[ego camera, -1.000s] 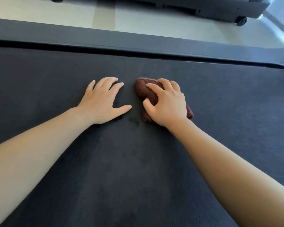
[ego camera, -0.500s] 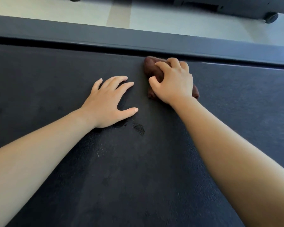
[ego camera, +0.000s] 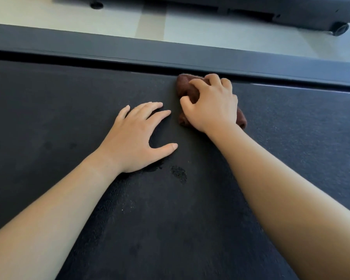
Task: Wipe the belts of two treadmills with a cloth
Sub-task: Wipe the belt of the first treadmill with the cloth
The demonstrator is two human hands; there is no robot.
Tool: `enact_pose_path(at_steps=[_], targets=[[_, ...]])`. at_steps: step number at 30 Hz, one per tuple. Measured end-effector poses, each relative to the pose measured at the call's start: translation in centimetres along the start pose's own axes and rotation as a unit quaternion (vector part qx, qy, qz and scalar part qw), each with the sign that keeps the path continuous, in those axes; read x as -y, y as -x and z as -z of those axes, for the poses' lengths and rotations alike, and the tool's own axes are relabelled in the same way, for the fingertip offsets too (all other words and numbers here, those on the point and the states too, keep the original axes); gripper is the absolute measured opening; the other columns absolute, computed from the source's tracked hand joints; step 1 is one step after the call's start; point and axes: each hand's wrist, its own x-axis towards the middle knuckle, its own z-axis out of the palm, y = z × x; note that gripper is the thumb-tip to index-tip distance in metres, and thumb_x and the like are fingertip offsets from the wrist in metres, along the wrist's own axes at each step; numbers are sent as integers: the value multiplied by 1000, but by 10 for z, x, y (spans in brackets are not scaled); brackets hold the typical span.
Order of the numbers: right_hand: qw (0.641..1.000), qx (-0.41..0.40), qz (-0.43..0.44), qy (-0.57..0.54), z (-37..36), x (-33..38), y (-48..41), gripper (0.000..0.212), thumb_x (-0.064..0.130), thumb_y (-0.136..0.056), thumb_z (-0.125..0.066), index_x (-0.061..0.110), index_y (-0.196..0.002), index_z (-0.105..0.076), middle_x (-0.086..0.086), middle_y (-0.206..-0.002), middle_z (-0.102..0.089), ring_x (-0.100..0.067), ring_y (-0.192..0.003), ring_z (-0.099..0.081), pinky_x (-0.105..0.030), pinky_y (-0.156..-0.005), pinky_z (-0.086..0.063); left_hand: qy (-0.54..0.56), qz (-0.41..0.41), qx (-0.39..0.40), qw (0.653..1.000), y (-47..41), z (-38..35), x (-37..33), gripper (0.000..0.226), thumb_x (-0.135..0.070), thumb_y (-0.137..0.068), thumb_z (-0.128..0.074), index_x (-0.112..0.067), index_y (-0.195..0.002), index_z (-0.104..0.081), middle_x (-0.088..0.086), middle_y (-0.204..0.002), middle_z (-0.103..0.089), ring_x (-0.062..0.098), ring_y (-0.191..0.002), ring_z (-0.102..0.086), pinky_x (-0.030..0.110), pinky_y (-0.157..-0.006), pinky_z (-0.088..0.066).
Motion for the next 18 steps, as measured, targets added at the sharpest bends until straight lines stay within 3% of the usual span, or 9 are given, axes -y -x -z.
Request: enact_pose_path(at_steps=[8,12,18], targets=[[999,47,7,20,8,4,7,46,49,-82,-46,30,-124,-55,-3,-134,-44,-30,-122,-34,-44,-90,-35,-12,13,45,999,8,9,-7,69,-63,-85,-39,-28,-144,-30,-7,-155,-21,13,-143,-13,43,-116,-7],[997,66,26,23,21,10,51,48,50,-83,-45,31,-127,-52,-3,-140,-40,-32,-127,-29,-47,-92,-35,-23,34,69,997,39,22,-16,60,-51,-93,-37,-24,-145,-30,-3,-156,-21,17,-144,-14,40,-115,-13],[997,52,65,0,37,34,149,50,53,-79,-41,31,-123,-55,-1,-135,-45,-31,-123,-33,-46,-85,-38,-24,60,33,997,116,37,-20,53,-43,-93,-43,-22,-142,-39,-1,-152,-30,18,-141,-24,39,-113,-21]])
